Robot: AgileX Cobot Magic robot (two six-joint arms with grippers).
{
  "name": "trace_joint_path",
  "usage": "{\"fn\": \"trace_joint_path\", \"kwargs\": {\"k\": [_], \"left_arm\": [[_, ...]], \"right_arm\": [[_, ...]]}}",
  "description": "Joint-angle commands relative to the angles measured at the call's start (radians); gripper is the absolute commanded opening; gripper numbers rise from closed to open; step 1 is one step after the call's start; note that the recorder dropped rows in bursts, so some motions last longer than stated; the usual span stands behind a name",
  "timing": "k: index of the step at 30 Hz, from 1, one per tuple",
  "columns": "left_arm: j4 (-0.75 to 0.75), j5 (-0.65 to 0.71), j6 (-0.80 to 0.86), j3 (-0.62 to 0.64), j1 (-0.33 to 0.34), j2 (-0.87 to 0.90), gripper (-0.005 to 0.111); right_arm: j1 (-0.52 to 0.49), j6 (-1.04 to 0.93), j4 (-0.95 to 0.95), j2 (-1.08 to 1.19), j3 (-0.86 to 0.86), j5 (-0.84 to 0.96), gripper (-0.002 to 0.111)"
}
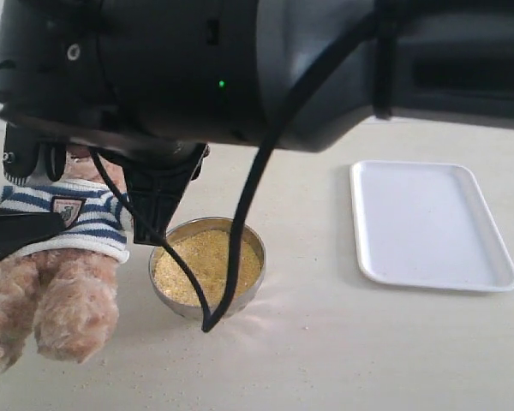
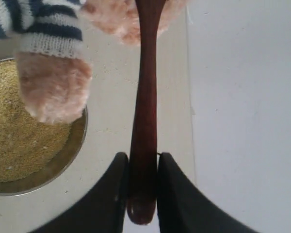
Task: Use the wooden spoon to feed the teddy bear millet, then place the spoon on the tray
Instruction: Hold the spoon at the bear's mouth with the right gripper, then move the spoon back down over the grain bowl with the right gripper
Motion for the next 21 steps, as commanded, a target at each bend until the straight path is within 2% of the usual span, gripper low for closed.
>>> {"fn": "trace_joint_path", "kwargs": {"k": [1, 9, 15, 21], "left_arm": [[-0.016, 0.039, 0.008, 0.003, -0.008, -0.003, 0.005], [-0.016, 0.039, 0.008, 0.003, -0.008, -0.003, 0.005], [-0.016, 0.039, 0.011, 0.003, -0.008, -0.003, 0.005], [-0.016, 0.039, 0.018, 0.003, -0.008, -0.003, 0.005]], "right_arm": [[-0.061, 0.003, 0.092, -0.064, -0.003, 0.013, 0.0], [-0.201, -0.194, 0.482, -0.176, -0.003, 0.12, 0.0], [-0.323, -0.203, 0.601, -0.186, 0.011, 0.145, 0.0], [-0.345, -0.248, 0.642, -0.186, 0.071, 0.145, 0.0]]}}
